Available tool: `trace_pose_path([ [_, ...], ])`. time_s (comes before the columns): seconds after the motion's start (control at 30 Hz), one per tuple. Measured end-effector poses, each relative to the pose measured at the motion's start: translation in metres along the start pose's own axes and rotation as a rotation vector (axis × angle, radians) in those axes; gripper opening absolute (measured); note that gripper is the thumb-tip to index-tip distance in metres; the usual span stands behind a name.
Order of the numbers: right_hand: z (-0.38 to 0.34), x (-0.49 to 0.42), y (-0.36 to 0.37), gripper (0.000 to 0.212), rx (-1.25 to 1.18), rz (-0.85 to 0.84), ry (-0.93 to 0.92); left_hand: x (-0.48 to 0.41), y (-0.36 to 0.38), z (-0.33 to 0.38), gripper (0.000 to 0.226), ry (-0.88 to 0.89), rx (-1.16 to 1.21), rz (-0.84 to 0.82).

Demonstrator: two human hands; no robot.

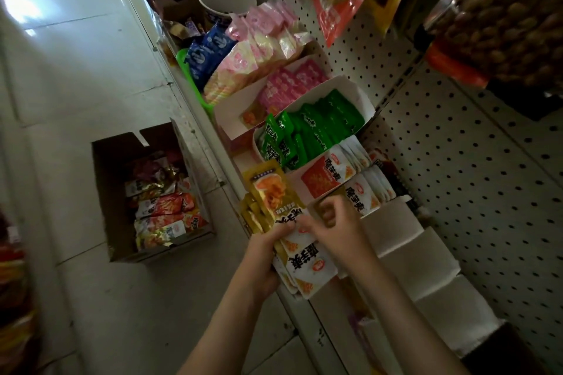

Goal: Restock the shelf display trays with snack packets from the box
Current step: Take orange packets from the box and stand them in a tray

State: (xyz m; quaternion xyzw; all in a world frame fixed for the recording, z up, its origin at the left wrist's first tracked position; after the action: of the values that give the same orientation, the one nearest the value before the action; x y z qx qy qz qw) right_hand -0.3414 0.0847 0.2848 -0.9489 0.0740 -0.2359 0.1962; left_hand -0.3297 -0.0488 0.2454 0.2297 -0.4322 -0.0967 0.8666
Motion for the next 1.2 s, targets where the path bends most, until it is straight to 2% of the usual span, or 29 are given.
trace_pose_path([
  [0.07, 0.011, 0.011, 0.015, 0.045, -0.132, -0.129, 0.181, 0.001, 0.001, 0.001, 0.047, 0.0, 0.012, -0.031],
  [0.13, 0.019, 0.014, 0.019, 0.038, -0.286, -0.125, 0.241, 0.004, 0.0, 0.002, 0.043, -0.011, 0.03, -0.076],
  [0.27, 0.022, 0.017, 0.008, 0.026, -0.373, -0.007, 0.2, 0.008, -0.004, 0.002, 0.037, 0.004, 0.096, -0.149],
  [0.37, 0.02, 0.02, -0.009, 0.018, -0.551, 0.127, 0.167, 0.009, -0.01, -0.001, 0.046, -0.019, 0.082, -0.111],
  [0.43, 0.018, 0.02, -0.03, 0.019, -0.582, 0.24, 0.081, 0.007, -0.014, -0.002, 0.051, -0.019, 0.065, -0.054],
  [0.5, 0.014, 0.017, -0.05, 0.017, -0.46, 0.286, -0.032, 0.005, -0.017, 0.0, 0.05, 0.001, 0.045, 0.006],
  [0.63, 0.012, 0.013, -0.073, 0.027, 0.026, 0.354, -0.139, 0.002, -0.019, 0.002, 0.027, 0.045, 0.021, 0.084],
  [0.77, -0.01, 0.005, -0.054, 0.033, 0.397, 0.432, -0.374, 0.0, -0.018, 0.0, 0.034, 0.048, -0.014, 0.124],
  [0.87, -0.007, -0.01, -0.031, 0.031, 0.605, 0.376, -0.52, 0.001, -0.018, -0.002, 0.031, 0.036, -0.003, 0.107],
  [0.97, 0.011, -0.026, -0.023, 0.025, 0.706, 0.311, -0.387, 0.0, -0.018, -0.004, 0.028, 0.022, -0.002, 0.085],
  [1.03, 0.016, -0.033, -0.03, 0.025, 0.735, 0.389, -0.234, 0.0, -0.019, -0.004, 0.027, 0.021, -0.017, 0.085],
  [1.13, 0.013, -0.031, -0.043, 0.051, 0.766, 0.497, -0.108, 0.001, -0.019, -0.005, 0.023, 0.029, -0.042, 0.092],
  [1.2, 0.006, -0.02, -0.045, 0.054, 0.577, 0.51, -0.153, 0.002, -0.018, -0.006, 0.024, 0.034, -0.033, 0.09],
])
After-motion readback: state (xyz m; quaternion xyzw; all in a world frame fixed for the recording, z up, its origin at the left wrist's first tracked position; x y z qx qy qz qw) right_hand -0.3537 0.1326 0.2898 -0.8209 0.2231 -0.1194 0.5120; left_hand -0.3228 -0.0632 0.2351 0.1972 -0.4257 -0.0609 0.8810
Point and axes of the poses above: each hand's wrist, its own x-axis away from the middle knuckle, its own y-axis out of the palm, z = x × y, the point moved 4 cm from there along -x, towards the middle knuckle, and after that the axes turned 15 degrees about -x, right-handed, at the moved point
